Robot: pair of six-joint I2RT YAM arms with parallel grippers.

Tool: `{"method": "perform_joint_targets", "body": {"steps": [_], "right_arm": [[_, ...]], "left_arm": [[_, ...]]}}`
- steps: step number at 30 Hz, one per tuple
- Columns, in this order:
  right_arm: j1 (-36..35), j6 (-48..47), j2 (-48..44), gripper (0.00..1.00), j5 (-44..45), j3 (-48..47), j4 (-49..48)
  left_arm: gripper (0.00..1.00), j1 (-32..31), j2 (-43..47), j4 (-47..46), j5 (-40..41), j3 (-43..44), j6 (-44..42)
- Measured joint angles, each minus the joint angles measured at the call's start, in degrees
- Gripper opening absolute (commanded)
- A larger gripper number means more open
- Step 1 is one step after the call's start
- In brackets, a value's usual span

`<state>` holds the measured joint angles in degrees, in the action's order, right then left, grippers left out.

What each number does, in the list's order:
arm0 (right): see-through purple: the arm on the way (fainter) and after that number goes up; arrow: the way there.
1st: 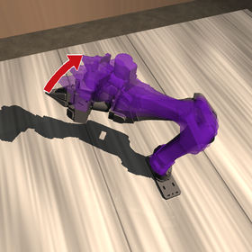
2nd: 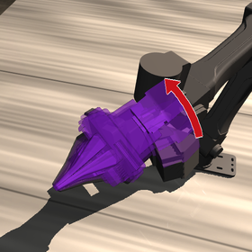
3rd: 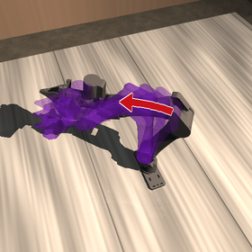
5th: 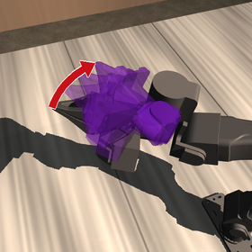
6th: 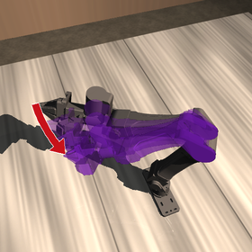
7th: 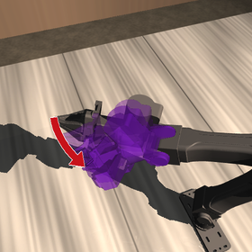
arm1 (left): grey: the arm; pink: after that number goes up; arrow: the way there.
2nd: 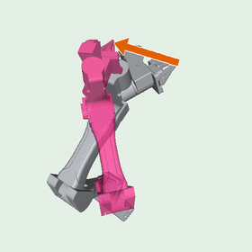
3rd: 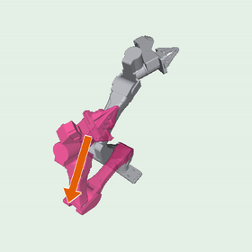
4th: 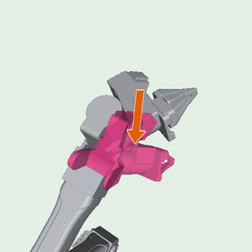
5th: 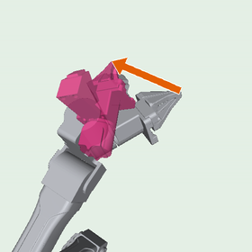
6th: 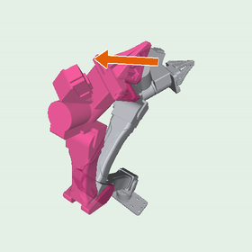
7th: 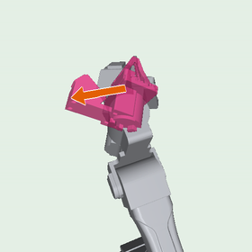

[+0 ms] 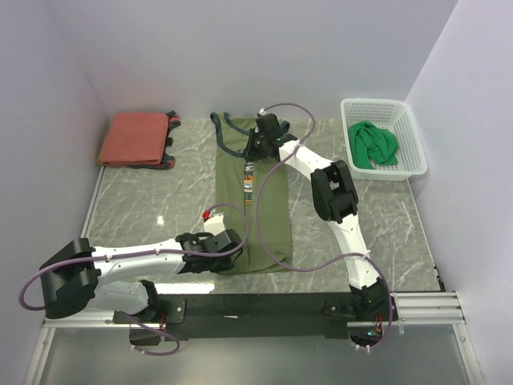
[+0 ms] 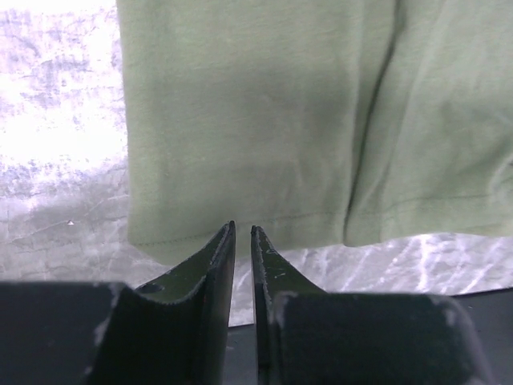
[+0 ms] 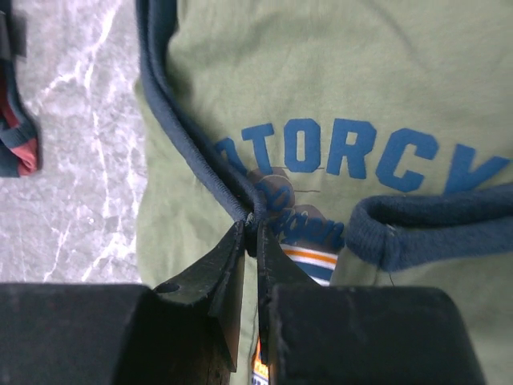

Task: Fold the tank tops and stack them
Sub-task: Fold the tank top

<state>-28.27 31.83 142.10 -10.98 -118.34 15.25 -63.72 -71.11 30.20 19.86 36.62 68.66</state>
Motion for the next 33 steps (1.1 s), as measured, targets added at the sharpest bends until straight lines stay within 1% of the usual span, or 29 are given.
{"method": "perform_joint_targets", "body": {"steps": [10,19,23,33], "right_arm": [[0.00,-0.42,-3.06,0.00,4.26,-0.26,2.21],[0.28,-0.42,-3.06,0.00,7.39,-0.90,5.35],[0.37,-0.39,-3.10,0.00,8.46,-0.90,5.86],[1.22,-0.39,-3.13,0.00,9.57,-0.94,7.15]], "left_arm": [[0.13,0.39,-2.78,-1.29,-0.35,-1.79,0.00],[0.06,0.44,-3.04,-2.91,-0.55,-2.14,0.00],[0.01,0.44,-2.99,-3.17,-0.61,-2.23,-0.02],[0.00,0.44,-1.57,-2.21,-0.68,-2.93,0.04]]}}
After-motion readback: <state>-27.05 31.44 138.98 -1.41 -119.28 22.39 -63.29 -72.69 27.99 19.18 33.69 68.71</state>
